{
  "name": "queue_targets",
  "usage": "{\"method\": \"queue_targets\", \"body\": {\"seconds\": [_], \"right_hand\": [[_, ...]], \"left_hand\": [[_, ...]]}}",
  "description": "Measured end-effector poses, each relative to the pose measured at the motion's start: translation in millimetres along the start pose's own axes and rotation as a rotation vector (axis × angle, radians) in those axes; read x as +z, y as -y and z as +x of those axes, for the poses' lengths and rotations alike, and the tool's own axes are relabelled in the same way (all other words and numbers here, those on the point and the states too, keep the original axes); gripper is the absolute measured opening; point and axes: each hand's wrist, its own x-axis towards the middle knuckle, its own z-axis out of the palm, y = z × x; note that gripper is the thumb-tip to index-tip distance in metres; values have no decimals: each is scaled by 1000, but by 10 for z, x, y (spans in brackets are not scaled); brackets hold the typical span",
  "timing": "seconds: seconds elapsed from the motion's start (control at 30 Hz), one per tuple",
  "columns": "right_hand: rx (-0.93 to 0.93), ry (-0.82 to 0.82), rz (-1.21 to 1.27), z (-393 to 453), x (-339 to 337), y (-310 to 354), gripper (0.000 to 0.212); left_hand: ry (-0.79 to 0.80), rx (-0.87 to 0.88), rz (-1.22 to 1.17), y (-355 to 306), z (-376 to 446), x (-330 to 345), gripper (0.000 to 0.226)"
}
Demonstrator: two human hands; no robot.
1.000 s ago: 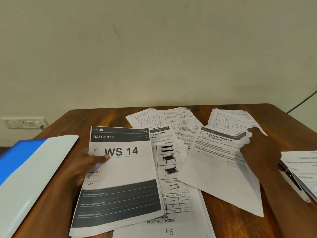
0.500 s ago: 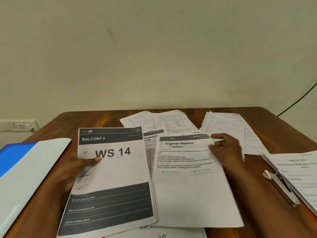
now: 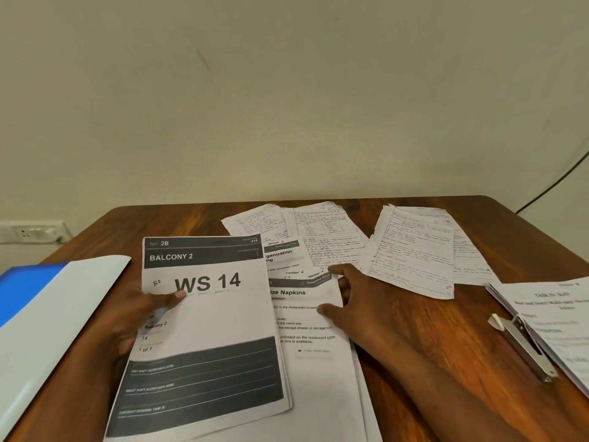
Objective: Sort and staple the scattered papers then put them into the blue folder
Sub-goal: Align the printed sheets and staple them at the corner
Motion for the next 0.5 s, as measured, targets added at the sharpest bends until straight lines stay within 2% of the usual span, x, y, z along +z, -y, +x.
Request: {"method": "queue_targets", "body": {"seconds": [0.1,0.13,0.17,0.27,0.43,0.5], "right_hand": [[-52,1,-36,-14,15,24,69],[-70,4,-55,-18,21,27,71],[-88,5,-67,-22,25,35,72],[-147,-2,-167,-29,63,37,77],[-245,131,-540,-102,121,131,96],[-255,208,-558,-131,139,181,100]], "left_hand": [[32,32,-8,69,74,-78,74],[47,19,-17,143,158,-125,82],[68,-1,-28,119,119,-106,79],[41,-32,-45,24,14,-39,50],[37,-6,-50,88,79,-89,70],[46,-36,-49,25,21,-54,64]]}}
